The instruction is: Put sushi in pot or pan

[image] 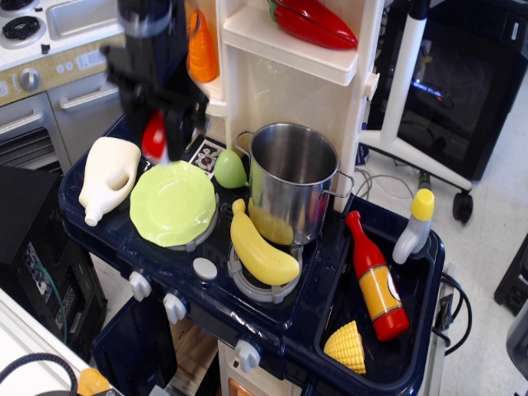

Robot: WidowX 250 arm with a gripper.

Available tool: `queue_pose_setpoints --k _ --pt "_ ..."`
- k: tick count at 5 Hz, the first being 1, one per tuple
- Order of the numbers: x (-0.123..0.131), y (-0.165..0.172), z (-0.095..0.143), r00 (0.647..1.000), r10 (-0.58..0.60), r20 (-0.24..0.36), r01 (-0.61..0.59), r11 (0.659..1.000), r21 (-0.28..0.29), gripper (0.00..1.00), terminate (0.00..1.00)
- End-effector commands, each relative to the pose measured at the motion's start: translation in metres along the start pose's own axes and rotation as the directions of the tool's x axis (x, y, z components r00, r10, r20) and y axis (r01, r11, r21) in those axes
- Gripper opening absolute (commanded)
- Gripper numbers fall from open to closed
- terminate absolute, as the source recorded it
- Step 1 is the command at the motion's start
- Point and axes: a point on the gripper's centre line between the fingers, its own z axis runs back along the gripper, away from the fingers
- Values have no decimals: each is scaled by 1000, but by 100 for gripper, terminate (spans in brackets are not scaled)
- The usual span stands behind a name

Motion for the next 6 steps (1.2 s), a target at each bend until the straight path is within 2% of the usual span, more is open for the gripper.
queue_pose_setpoints --k 1,2,4,5,6 --pt "20 -41 14 994 -101 33 101 995 13 0 0" --pt "31 -53 -1 990 -120 80 116 992 47 0 0" --pt "51 -79 -11 985 -147 94 143 989 47 0 0" --pt "53 -79 -13 980 -167 105 164 986 38 0 0" --pt "63 -86 -7 973 -210 101 203 976 77 100 0"
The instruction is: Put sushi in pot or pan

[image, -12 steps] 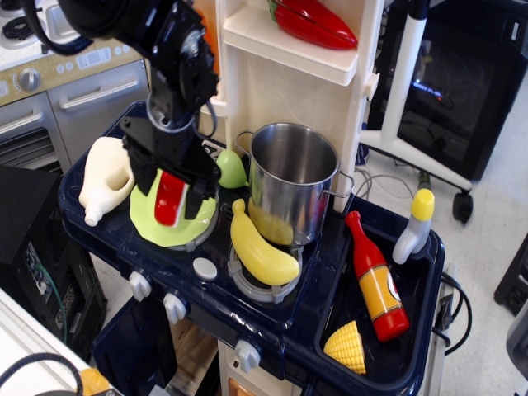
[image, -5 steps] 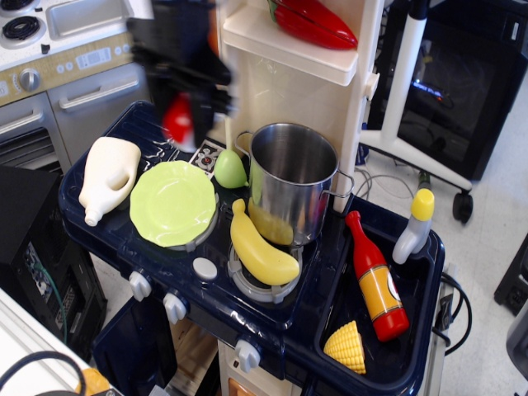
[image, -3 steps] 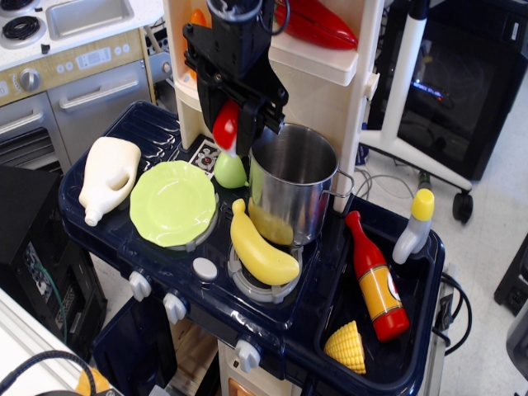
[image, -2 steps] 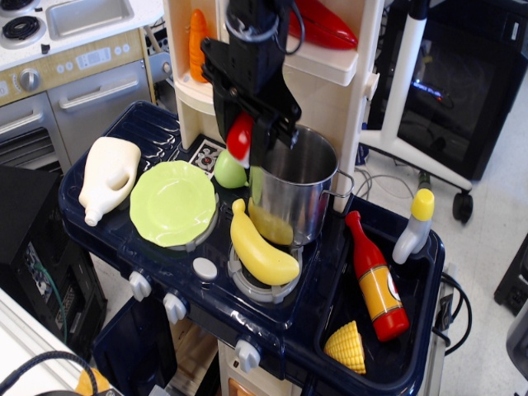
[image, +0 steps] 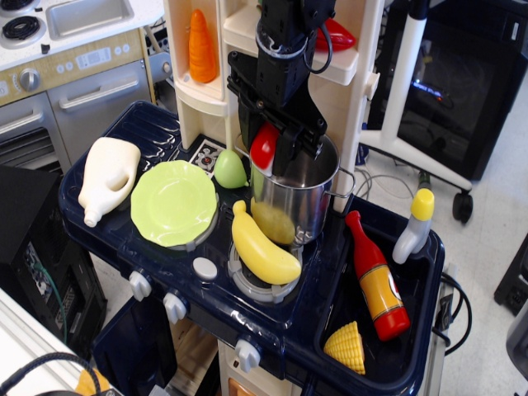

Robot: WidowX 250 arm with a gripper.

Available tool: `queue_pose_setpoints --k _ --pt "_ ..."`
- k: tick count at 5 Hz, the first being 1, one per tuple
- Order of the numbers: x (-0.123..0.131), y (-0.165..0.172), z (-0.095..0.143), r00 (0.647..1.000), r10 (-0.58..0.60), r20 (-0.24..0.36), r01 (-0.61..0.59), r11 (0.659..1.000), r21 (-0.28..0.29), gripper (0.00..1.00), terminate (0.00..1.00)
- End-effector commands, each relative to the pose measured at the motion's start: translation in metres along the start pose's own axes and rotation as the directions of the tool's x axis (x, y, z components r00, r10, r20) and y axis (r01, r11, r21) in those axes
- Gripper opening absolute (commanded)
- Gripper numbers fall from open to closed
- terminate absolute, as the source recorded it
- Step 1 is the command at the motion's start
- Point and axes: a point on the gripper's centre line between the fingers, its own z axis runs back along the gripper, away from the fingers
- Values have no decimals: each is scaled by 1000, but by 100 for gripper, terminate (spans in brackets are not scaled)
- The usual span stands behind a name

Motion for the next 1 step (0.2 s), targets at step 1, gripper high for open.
queue_pose_setpoints --k 1 --pt "21 1 19 998 -25 58 24 999 31 100 100"
